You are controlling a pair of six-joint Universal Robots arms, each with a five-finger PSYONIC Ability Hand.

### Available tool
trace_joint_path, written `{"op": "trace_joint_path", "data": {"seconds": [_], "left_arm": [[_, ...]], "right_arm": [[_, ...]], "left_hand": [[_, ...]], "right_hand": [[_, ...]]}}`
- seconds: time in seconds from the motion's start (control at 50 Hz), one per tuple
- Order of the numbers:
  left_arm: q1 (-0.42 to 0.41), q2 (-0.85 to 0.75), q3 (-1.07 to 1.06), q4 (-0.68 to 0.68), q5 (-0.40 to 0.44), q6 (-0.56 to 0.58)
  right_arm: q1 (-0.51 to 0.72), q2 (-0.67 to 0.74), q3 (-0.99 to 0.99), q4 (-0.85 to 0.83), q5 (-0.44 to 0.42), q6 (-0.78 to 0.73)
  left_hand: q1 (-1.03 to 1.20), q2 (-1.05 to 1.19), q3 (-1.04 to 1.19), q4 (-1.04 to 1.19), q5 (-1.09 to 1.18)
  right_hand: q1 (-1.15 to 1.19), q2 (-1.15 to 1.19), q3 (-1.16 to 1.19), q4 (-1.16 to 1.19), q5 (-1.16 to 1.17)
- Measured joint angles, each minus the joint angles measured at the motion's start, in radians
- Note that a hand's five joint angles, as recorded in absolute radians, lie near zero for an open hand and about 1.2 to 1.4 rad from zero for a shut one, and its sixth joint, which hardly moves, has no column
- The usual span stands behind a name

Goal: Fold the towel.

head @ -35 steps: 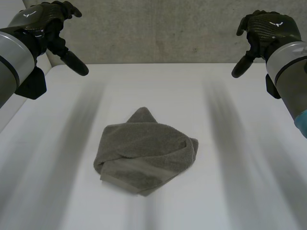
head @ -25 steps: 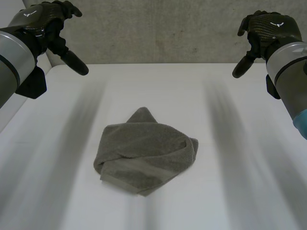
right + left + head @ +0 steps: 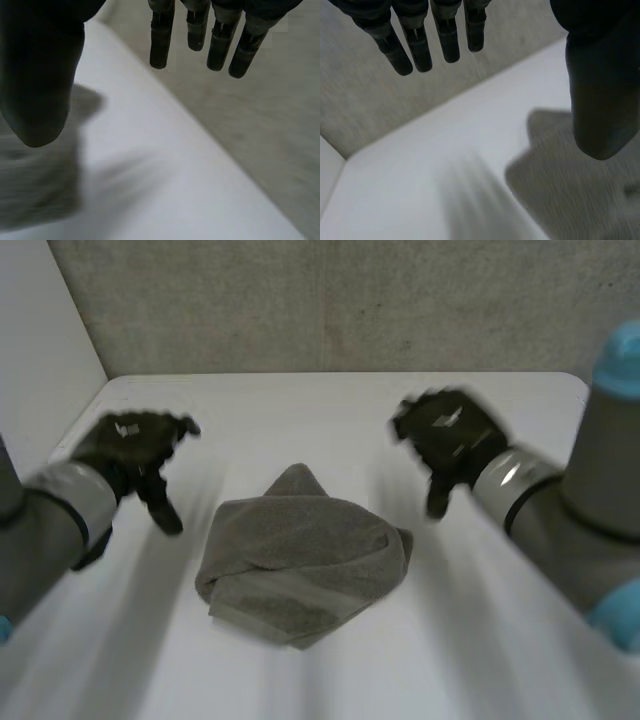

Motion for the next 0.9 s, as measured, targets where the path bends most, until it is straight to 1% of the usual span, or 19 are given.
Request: {"op": "trace_joint_path", "data": {"seconds": [0.06,0.12,0.18,0.24,0.32,0.34,0.36,0.38,0.4,0.42,0.44,0.46,0.48,0.5,0.54,0.58,0.68,0.78,0.9], "left_arm": [[0.0,-0.018,-0.085,0.059,0.0,0.014],[-0.003,-0.051,-0.147,0.12,-0.001,0.015],[-0.016,-0.095,-0.188,0.179,-0.003,0.011],[-0.037,-0.145,-0.21,0.233,-0.004,0.005],[-0.06,-0.199,-0.218,0.282,-0.005,0.001],[-0.067,-0.214,-0.218,0.296,-0.005,0.0],[-0.073,-0.226,-0.217,0.309,-0.006,0.0],[-0.077,-0.231,-0.217,0.316,-0.006,0.0],[-0.084,-0.242,-0.215,0.33,-0.006,-0.001],[-0.091,-0.251,-0.213,0.343,-0.007,0.0],[-0.094,-0.255,-0.212,0.348,-0.007,0.0],[-0.098,-0.26,-0.211,0.354,-0.007,0.001],[-0.103,-0.268,-0.208,0.364,-0.009,0.002],[-0.107,-0.273,-0.206,0.371,-0.01,0.004],[-0.111,-0.278,-0.202,0.377,-0.012,0.005],[-0.114,-0.28,-0.197,0.381,-0.013,0.007],[-0.116,-0.253,-0.173,0.376,-0.015,0.008],[-0.115,-0.151,-0.132,0.366,-0.013,0.005],[-0.117,-0.047,-0.066,0.359,-0.011,0.004]], "right_arm": [[0.031,0.015,0.062,0.0,-0.092,-0.019],[0.051,0.041,0.108,-0.004,-0.154,-0.024],[0.067,0.077,0.138,-0.014,-0.185,-0.026],[0.088,0.125,0.153,-0.034,-0.191,-0.036],[0.11,0.177,0.158,-0.064,-0.181,-0.051],[0.115,0.194,0.159,-0.077,-0.172,-0.056],[0.118,0.204,0.16,-0.089,-0.16,-0.06],[0.12,0.209,0.16,-0.096,-0.153,-0.061],[0.122,0.216,0.16,-0.111,-0.138,-0.064],[0.122,0.222,0.161,-0.124,-0.121,-0.066],[0.122,0.224,0.161,-0.129,-0.114,-0.067],[0.122,0.225,0.161,-0.135,-0.106,-0.067],[0.121,0.228,0.161,-0.147,-0.087,-0.068],[0.12,0.228,0.161,-0.157,-0.07,-0.067],[0.117,0.225,0.16,-0.167,-0.055,-0.066],[0.115,0.219,0.158,-0.177,-0.038,-0.064],[0.097,0.166,0.147,-0.19,-0.017,-0.059],[0.042,0.087,0.133,-0.19,-0.022,-0.061],[-0.009,0.053,0.091,-0.185,-0.012,-0.075]], "left_hand": [[0.0,0.0,0.002,0.0,0.001],[0.0,0.004,0.004,0.0,0.002],[0.031,0.027,0.03,0.035,0.026],[0.114,0.097,0.102,0.113,0.098],[0.271,0.254,0.261,0.275,0.244],[0.393,0.358,0.367,0.384,0.355],[0.562,0.523,0.533,0.554,0.517],[0.623,0.603,0.613,0.636,0.582],[0.737,0.71,0.718,0.74,0.701],[0.802,0.792,0.798,0.817,0.781],[0.834,0.827,0.833,0.85,0.816],[0.887,0.882,0.89,0.903,0.872],[1.012,1.015,1.028,1.038,1.009],[1.074,1.099,1.107,1.114,1.082],[1.089,1.161,1.191,1.19,1.142],[1.089,1.173,1.218,1.208,1.149],[1.089,1.173,1.226,1.21,1.149],[1.089,1.193,1.228,1.21,1.149],[1.089,1.193,1.229,1.21,1.149]], "right_hand": [[-0.003,-0.001,0.0,0.0,0.0],[-0.003,-0.001,0.0,0.0,0.0],[-0.003,-0.001,0.0,0.0,0.0],[0.007,0.004,0.008,0.004,0.007],[0.104,0.08,0.094,0.077,0.1],[0.176,0.149,0.164,0.146,0.177],[0.269,0.244,0.256,0.228,0.259],[0.309,0.286,0.296,0.28,0.309],[0.405,0.385,0.392,0.377,0.403],[0.484,0.469,0.473,0.458,0.473],[0.518,0.504,0.507,0.493,0.516],[0.601,0.591,0.591,0.563,0.586],[0.776,0.765,0.762,0.752,0.78],[0.923,0.934,0.927,0.9,0.936],[0.98,1.032,1.031,1.016,1.044],[0.98,1.075,1.085,1.074,1.069],[0.98,1.08,1.088,1.081,1.069],[0.98,1.08,1.089,1.081,1.069],[0.98,1.08,1.089,1.081,1.069]]}}
